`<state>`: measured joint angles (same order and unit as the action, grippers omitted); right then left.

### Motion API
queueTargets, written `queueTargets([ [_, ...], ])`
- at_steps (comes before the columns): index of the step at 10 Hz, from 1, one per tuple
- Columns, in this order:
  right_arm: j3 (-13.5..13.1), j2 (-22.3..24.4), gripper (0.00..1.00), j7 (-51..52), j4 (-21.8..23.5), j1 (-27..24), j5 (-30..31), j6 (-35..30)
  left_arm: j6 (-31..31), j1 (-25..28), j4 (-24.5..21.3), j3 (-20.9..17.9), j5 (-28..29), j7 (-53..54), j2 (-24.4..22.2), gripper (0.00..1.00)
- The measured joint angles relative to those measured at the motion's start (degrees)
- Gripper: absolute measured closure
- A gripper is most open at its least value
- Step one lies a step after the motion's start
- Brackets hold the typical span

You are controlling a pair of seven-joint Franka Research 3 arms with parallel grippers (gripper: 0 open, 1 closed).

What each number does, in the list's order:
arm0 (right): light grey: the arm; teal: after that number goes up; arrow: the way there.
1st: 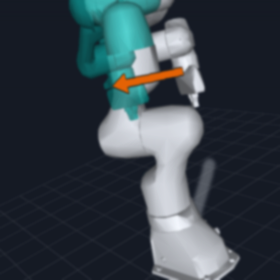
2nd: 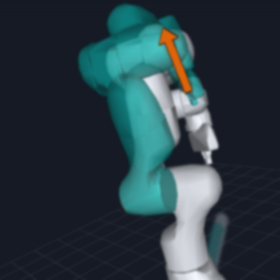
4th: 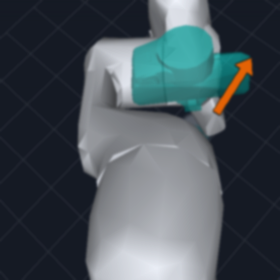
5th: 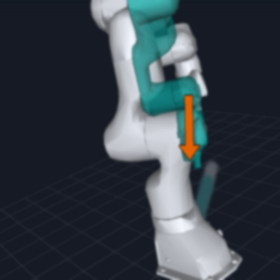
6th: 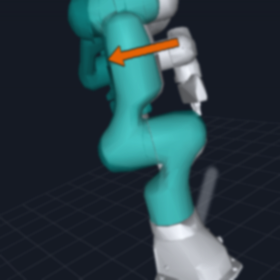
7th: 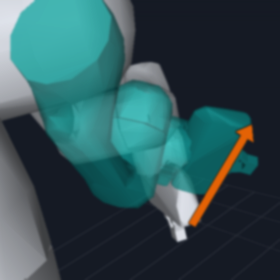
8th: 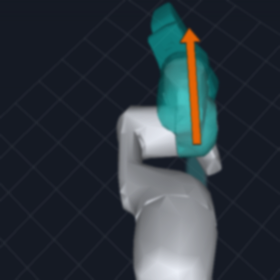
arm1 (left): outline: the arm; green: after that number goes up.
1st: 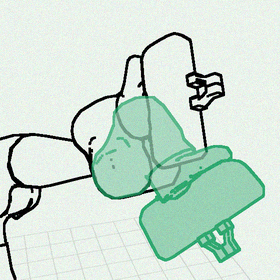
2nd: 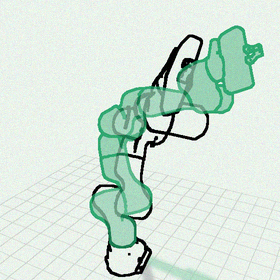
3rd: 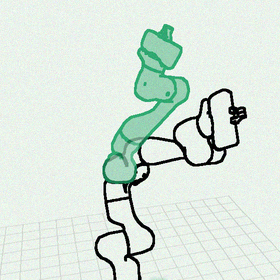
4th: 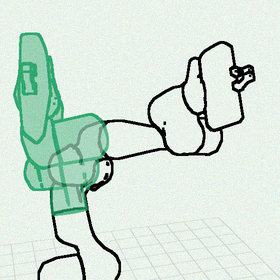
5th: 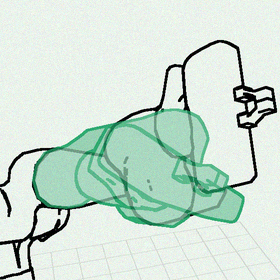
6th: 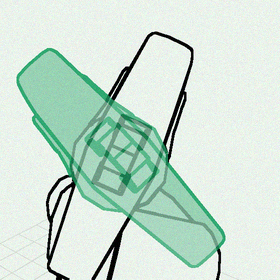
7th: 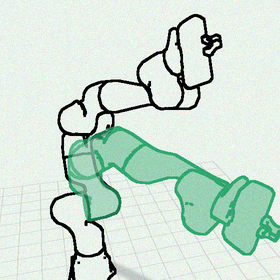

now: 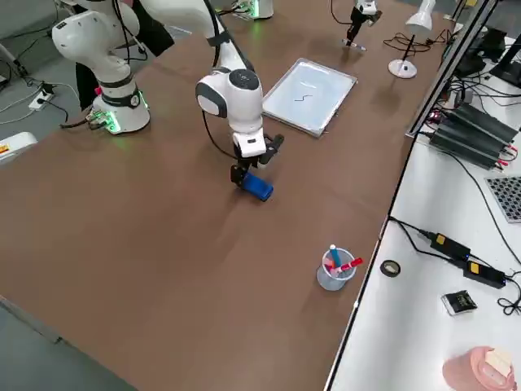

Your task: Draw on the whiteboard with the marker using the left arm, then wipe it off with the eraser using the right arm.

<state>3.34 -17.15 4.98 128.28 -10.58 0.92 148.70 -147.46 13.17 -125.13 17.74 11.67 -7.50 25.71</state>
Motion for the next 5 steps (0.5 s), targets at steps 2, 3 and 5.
queueTargets([
  [2, 0.1, -0.1, 0.0, -1.4, -0.3, 0.5, 0.0, -0.1, 0.0, -0.1, 0.0, 0.1, 0.0, 0.0, 0.4, 0.81],
  [3, 0.1, -0.3, 0.0, -2.2, -0.3, 1.0, 0.0, 0.2, 0.0, -0.1, 0.0, 0.1, 0.0, 0.0, 0.5, 0.77],
  [5, 0.2, -1.3, 0.0, -3.1, -0.3, 1.7, 0.0, 1.6, 0.0, -0.1, 0.0, 0.1, 0.0, -0.1, 0.7, 0.68],
])
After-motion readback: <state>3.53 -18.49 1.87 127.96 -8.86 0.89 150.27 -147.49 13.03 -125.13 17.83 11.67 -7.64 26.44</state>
